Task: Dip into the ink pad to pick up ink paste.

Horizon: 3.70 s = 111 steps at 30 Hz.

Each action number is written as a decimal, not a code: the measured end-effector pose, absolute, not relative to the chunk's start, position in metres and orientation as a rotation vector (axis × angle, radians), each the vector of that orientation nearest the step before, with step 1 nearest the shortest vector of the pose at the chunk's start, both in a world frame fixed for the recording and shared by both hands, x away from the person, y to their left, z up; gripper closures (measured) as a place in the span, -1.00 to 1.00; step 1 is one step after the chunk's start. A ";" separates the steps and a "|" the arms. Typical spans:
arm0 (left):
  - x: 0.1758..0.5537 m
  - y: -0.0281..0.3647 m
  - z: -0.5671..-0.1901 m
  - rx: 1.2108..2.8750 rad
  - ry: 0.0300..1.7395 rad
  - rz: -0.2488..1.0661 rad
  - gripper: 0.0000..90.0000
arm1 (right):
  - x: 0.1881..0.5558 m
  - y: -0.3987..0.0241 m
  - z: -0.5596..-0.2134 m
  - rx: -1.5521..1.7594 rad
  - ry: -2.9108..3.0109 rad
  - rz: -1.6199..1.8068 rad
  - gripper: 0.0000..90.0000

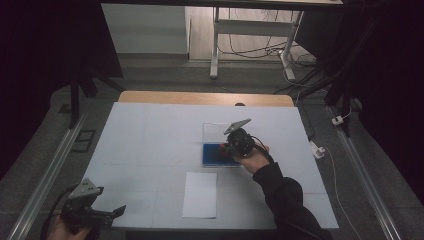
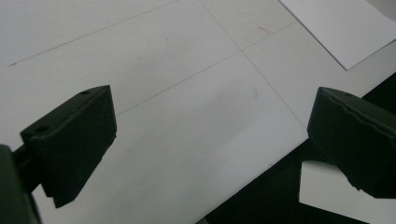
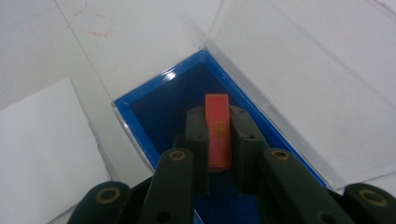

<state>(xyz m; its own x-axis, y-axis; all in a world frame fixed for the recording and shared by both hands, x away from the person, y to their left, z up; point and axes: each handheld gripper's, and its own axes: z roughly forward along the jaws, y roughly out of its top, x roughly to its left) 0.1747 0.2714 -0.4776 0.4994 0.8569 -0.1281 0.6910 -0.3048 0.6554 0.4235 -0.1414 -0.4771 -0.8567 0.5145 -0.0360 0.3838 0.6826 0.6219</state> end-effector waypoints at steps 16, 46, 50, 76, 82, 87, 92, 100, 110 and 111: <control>0.175 0.271 -0.478 2.082 1.264 0.318 -0.96 | 0.425 -0.138 -0.487 0.747 2.684 0.887 0.77; 0.178 0.270 -0.478 2.092 1.270 0.307 -0.96 | 0.425 -0.144 -0.494 0.770 2.657 0.966 0.78; 0.178 0.270 -0.478 2.097 1.268 0.307 -0.96 | 0.418 -0.138 -0.493 0.724 2.631 0.914 0.78; 0.177 0.271 -0.478 2.093 1.262 0.304 -0.96 | 0.411 -0.135 -0.469 0.715 2.588 0.974 0.77; 0.178 0.271 -0.478 2.093 1.263 0.304 -0.96 | 0.414 -0.138 -0.472 0.742 2.594 0.963 0.76; 0.177 0.271 -0.478 2.093 1.263 0.304 -0.96 | 0.417 -0.137 -0.480 0.730 2.605 0.927 0.76; 0.178 0.271 -0.478 2.092 1.263 0.303 -0.96 | 0.421 -0.136 -0.489 0.733 2.624 0.898 0.76; 0.178 0.271 -0.479 2.094 1.267 0.302 -0.96 | 0.425 -0.139 -0.492 0.797 2.635 0.939 0.78; 0.178 0.270 -0.479 2.098 1.270 0.296 -0.96 | 0.419 -0.134 -0.493 0.750 2.618 0.884 0.78; 0.179 0.270 -0.479 2.098 1.270 0.296 -0.96 | 0.417 -0.131 -0.493 0.727 2.609 0.865 0.78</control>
